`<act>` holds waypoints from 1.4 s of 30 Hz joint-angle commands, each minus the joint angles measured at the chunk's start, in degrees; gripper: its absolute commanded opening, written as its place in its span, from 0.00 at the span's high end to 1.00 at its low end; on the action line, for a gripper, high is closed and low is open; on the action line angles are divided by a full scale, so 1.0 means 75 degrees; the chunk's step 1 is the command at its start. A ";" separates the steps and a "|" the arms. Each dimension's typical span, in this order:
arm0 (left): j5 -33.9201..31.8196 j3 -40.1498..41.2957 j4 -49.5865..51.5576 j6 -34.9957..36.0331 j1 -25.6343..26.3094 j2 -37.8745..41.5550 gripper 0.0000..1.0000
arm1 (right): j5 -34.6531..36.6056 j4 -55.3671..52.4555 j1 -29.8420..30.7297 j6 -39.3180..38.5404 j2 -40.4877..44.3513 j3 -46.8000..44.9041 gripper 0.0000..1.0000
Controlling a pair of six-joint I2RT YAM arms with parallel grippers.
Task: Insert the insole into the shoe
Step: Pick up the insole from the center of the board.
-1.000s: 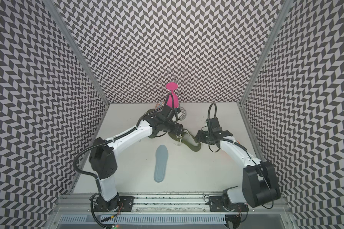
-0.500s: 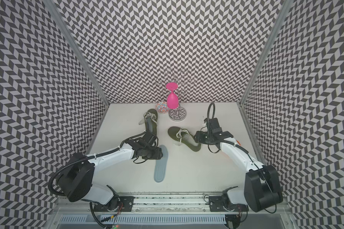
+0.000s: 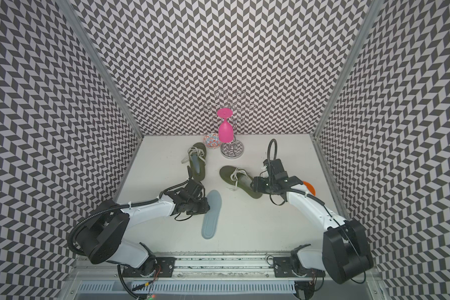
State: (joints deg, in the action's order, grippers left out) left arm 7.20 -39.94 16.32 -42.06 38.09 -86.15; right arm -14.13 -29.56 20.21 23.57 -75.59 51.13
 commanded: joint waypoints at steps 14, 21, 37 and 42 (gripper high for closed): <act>-0.0649 -0.1316 0.0669 -0.0986 0.0075 0.1274 1.00 | -0.1144 -0.0831 0.0048 -0.1408 -0.0075 0.1417 0.39; -0.0741 -0.2485 0.0962 -0.0959 0.0107 0.1549 1.00 | -0.3357 0.0379 0.0243 -0.0362 -0.0197 0.1599 0.37; -0.0550 -0.2797 -0.0019 -0.1272 0.0389 0.1148 1.00 | -0.3749 0.2368 0.1032 0.1105 -0.1042 0.0671 0.51; -0.0516 -0.2586 -0.0196 -0.1331 0.0418 0.1139 1.00 | -0.3922 0.2867 0.1056 0.1439 -0.1015 0.0554 0.60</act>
State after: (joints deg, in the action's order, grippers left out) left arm 3.36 -59.07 17.54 -51.07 40.88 -77.58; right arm -41.89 -13.98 27.75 32.16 -83.40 55.64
